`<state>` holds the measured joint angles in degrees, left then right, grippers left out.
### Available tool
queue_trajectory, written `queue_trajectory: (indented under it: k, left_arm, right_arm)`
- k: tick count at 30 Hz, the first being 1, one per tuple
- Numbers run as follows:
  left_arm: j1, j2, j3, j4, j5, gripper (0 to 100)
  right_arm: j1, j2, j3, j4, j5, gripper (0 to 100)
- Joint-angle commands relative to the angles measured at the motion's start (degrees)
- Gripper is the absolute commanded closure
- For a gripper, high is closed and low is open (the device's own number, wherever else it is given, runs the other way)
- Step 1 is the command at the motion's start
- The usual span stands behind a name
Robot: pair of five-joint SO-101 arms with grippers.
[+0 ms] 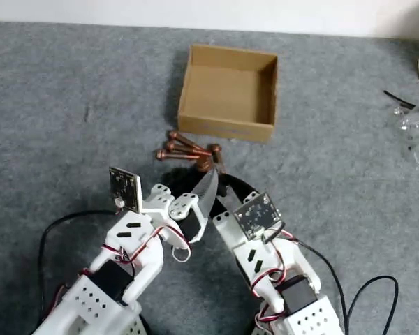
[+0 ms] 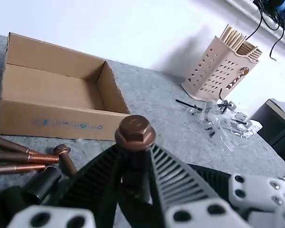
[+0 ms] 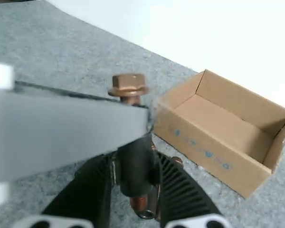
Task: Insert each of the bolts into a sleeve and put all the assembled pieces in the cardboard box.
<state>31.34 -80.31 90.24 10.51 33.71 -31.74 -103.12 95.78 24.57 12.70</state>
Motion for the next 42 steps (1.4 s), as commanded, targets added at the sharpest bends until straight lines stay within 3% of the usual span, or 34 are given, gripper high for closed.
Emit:
queue_trajectory:
  k: [1, 11, 18, 21, 26, 29, 34, 42]
  left_arm:
    - [-0.7, 0.4, -0.1, 0.8, 0.0, 99]
    - [-8.3, -0.2, 1.0, -0.3, 0.0, 97]
    - [-8.7, -0.2, 1.6, -1.3, 0.4, 59]
    - [-8.7, -0.2, 1.6, -1.3, 0.4, 52]
    - [-8.7, -0.2, 1.1, -1.3, 1.1, 57]
    - [-8.7, -0.3, -0.6, -1.1, 7.5, 63]
    - [-12.8, -0.3, -4.8, 4.7, 8.6, 74]
    - [-44.2, -0.2, -16.8, 18.5, 8.6, 95]
  right_arm:
    - [0.3, -0.7, 8.7, -0.7, 0.1, 99.4]
    - [1.6, -0.7, 8.7, 1.0, 0.2, 99.4]
    - [2.7, -0.7, 8.7, 0.8, 0.2, 99.4]
    - [2.7, -0.7, 8.7, 0.9, 0.2, 99.4]
    - [2.7, -0.7, 8.7, 0.9, 0.2, 99.4]
    - [2.7, -0.7, 8.7, 0.9, 0.2, 99.4]
    - [2.7, -0.7, 8.7, 0.9, 0.2, 99.4]
    - [2.8, -0.7, 8.7, 0.9, 0.0, 99.4]
